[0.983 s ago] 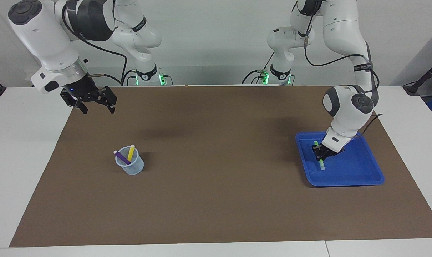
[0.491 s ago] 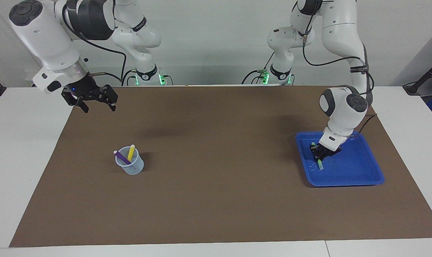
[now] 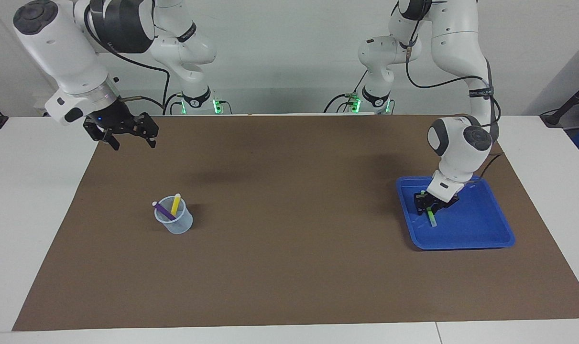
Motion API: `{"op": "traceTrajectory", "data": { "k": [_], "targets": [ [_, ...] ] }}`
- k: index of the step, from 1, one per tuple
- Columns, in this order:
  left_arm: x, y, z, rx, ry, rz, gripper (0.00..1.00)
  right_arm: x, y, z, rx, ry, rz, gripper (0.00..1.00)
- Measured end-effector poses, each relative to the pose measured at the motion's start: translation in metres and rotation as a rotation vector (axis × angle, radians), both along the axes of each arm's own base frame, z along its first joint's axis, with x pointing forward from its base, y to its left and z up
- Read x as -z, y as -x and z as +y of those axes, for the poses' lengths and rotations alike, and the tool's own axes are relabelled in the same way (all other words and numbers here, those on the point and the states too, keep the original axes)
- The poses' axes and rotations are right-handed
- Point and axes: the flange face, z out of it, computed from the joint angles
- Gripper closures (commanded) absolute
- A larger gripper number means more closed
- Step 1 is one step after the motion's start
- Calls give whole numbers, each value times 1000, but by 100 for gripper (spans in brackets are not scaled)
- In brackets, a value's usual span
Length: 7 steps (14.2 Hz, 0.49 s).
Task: Right arm passes pens to left for tray arrangement
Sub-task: 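Raise the left gripper from the tray toward the table center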
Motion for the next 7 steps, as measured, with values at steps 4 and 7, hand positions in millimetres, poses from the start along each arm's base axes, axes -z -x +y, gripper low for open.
{"op": "traceTrajectory", "data": {
  "k": [4, 7],
  "targets": [
    [-43, -15, -4, 0, 3, 62, 54, 7, 1, 2, -3, 0, 14, 0],
    [-69, -22, -7, -43, 51, 77, 54, 10, 1, 7, -13, 0, 17, 0]
  ]
}}
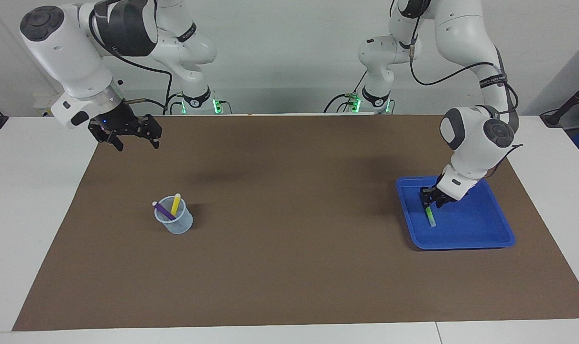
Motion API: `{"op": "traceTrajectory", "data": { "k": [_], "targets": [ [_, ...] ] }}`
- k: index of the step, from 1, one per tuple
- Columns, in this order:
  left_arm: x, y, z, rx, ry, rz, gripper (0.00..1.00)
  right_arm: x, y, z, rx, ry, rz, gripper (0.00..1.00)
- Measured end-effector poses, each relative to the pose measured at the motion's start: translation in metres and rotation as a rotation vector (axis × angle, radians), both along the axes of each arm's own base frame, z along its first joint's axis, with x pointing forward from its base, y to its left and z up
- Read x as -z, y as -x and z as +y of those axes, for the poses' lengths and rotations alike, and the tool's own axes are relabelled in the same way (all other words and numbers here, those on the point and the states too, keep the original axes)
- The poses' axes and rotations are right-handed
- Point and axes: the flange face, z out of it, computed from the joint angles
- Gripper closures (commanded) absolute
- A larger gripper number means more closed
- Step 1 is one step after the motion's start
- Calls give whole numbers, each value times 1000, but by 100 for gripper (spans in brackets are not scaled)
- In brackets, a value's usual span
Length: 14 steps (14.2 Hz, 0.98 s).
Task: Right arm passes pens to left for tray arrangement
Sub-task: 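Raise the left gripper from the tray toward the table center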
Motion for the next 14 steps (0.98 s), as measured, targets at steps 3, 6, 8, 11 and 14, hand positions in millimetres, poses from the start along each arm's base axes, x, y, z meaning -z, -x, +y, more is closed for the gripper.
{"op": "traceTrajectory", "data": {
  "k": [3, 6, 8, 11, 14],
  "targets": [
    [-11, 0, -15, -130, 46, 14, 52, 0, 0, 3, -5, 2, 1, 0],
    [-29, 3, -54, -238, 63, 42, 50, 1, 0, 4, -7, 2, 2, 0],
    [-45, 5, -83, -316, 71, 52, 49, 1, 0, 4, -7, 2, 2, 0],
    [-62, 12, -116, -439, 125, 72, 45, 1, 0, 4, -8, 2, 2, 0],
    [-72, 19, -143, -546, 150, 92, 36, 1, 0, 4, -8, 2, 2, 0]
  ]
}}
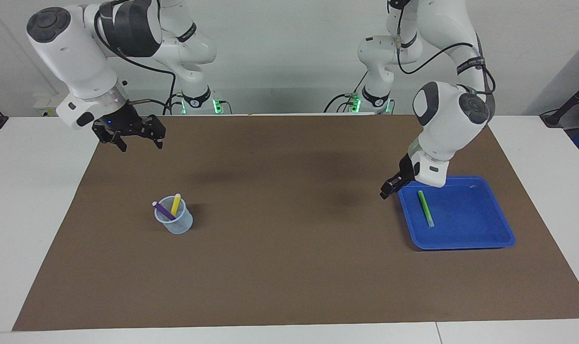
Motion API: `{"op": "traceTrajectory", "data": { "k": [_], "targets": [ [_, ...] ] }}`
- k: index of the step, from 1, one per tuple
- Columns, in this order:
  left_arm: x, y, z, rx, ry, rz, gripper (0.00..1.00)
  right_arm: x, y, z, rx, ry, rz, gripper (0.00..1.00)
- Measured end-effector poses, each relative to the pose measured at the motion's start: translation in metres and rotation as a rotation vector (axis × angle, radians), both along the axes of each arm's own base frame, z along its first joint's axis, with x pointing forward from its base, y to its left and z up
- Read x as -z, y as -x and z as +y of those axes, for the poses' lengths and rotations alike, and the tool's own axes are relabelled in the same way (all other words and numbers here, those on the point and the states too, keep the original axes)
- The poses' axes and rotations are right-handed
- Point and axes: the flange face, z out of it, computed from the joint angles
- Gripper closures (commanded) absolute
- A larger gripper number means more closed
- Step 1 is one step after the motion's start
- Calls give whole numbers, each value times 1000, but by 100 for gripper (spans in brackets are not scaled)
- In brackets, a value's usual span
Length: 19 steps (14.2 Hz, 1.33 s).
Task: Right arm passes pens to left for tray arrangement
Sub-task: 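Raise the left gripper from the tray toward the table center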
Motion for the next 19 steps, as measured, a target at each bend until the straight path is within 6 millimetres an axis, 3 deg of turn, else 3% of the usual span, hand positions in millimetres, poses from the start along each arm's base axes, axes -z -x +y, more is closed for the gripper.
{"op": "traceTrajectory", "data": {
  "k": [9, 10, 11, 12, 14, 16, 19],
  "targets": [
    [-25, 42, -132, -341, 82, 60, 31, 0, 0, 0, 0, 0, 0, 0],
    [-29, 46, -145, -377, 98, 51, 28, 0, 0, 0, 0, 0, 0, 0],
    [-34, 51, -161, -419, 118, 42, 15, 0, 0, 0, 0, 0, 0, 0],
    [-38, 57, -176, -454, 137, 35, 11, 0, 0, 0, 0, 0, 0, 0],
    [-47, 69, -203, -492, 175, 19, 10, 0, 0, 0, 0, 0, 0, 0],
    [-52, 76, -218, -508, 193, 17, 0, 0, 0, 0, 0, 0, 0, 0],
    [-56, 81, -226, -507, 201, 16, 0, 1, 0, 0, 0, 0, 2, 0]
  ]
}}
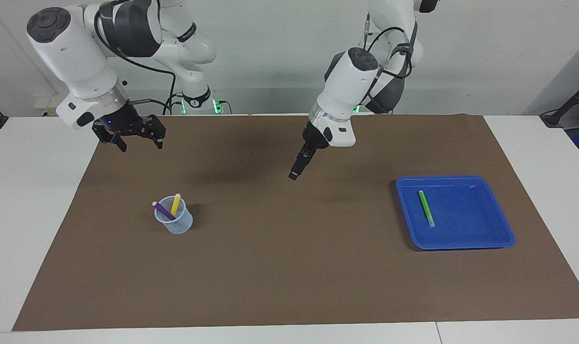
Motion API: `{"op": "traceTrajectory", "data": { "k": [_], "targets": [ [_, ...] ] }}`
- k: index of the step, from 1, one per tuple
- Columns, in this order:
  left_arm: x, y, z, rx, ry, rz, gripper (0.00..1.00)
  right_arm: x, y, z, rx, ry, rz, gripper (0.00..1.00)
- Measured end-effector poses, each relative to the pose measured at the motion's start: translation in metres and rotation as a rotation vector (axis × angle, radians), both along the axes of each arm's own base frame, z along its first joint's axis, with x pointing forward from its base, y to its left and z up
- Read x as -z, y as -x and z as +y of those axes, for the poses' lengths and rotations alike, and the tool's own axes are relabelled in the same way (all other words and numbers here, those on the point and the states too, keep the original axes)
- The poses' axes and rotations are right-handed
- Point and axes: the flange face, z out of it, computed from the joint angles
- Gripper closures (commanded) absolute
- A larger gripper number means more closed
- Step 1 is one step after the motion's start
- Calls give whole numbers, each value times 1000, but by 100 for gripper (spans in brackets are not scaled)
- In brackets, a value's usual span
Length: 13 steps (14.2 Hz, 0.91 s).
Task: Right arm passes pens to left for tray arrangement
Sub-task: 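Raise the left gripper from the tray toward the table center, then reach the right gripper down into the cup to the purple pen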
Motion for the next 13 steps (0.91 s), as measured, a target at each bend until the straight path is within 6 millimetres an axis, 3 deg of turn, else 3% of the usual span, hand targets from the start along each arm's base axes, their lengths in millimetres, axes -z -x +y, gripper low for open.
{"op": "traceTrajectory", "data": {
  "k": [6, 10, 13],
  "targets": [
    [-21, -3, -4, -23, 46, -16, 0, 4, -1, 0, 0, 0, -7, 0],
    [-20, -23, 24, -98, 86, 17, 0, 11, -8, -3, -16, 0, -54, 0],
    [-17, -27, 31, -117, 91, 26, 0, 36, -23, -5, -27, 0, -74, 0]
  ]
}}
